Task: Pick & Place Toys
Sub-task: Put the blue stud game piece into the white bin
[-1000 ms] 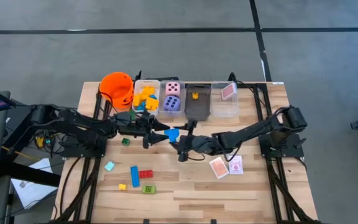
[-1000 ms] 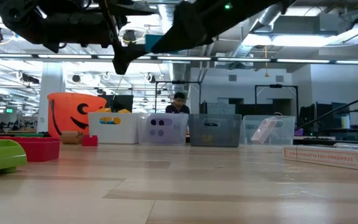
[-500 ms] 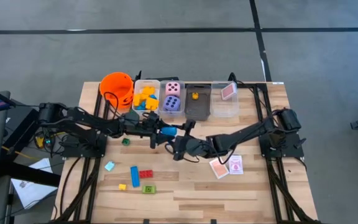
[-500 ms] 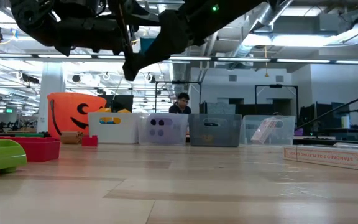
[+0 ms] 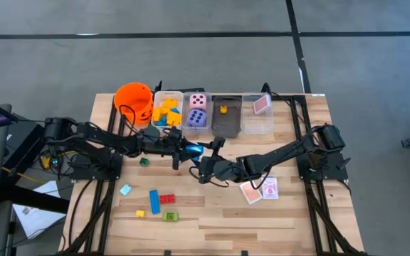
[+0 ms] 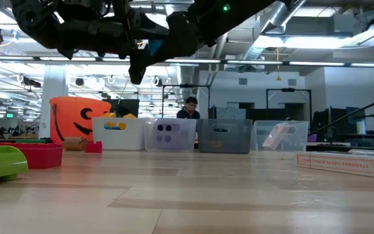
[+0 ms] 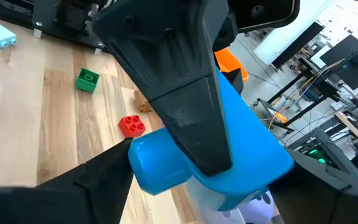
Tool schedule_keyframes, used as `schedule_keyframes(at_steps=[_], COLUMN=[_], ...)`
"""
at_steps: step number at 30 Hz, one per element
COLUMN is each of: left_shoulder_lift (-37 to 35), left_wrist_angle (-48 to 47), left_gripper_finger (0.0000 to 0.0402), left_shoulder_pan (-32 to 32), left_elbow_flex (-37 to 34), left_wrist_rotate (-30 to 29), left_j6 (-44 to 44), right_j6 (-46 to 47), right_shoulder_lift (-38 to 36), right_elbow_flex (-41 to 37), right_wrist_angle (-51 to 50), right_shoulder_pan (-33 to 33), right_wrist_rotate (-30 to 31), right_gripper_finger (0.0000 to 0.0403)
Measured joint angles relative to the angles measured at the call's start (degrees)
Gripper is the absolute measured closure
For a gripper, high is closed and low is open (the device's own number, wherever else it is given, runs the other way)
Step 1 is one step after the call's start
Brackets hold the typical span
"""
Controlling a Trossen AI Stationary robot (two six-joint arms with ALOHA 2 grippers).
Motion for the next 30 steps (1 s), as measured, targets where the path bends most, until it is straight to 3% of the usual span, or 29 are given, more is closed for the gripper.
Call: schedule_keyframes(at_steps=[6, 11, 19, 26, 30], left_shoulder_lift=[-0.06, 0.05, -4.40, -12.87, -16.59], left_wrist_angle=[-1.79, -10.82, -23.32, -25.98, -29.73], left_gripper_finger=[0.0250, 0.0271, 0.0274, 0.0275, 0.0275], left_shoulder_pan=[1.89, 5.13, 8.33, 8.64, 9.22], left_elbow_flex=[0.17, -0.15, -0.17, -0.03, -0.04], left_wrist_rotate=[0.29, -3.16, -20.11, -41.93, -43.90], left_j6=[4.00, 6.72, 11.07, 18.42, 20.90], right_j6=[1.41, 2.50, -4.24, -7.11, -7.14], right_shoulder_lift=[0.03, -0.18, -0.73, -0.74, -0.74], right_elbow_flex=[0.00, 0.01, 0.00, 0.00, 0.00], right_wrist_angle=[0.12, 0.97, 3.40, 6.43, 6.49], right_shoulder_pan=[0.21, 1.94, 5.02, 6.36, 6.27], right_wrist_rotate=[0.34, 6.09, 16.62, 17.73, 17.75], right_gripper_finger=[0.0072, 0.0061, 0.0066, 0.0068, 0.0068])
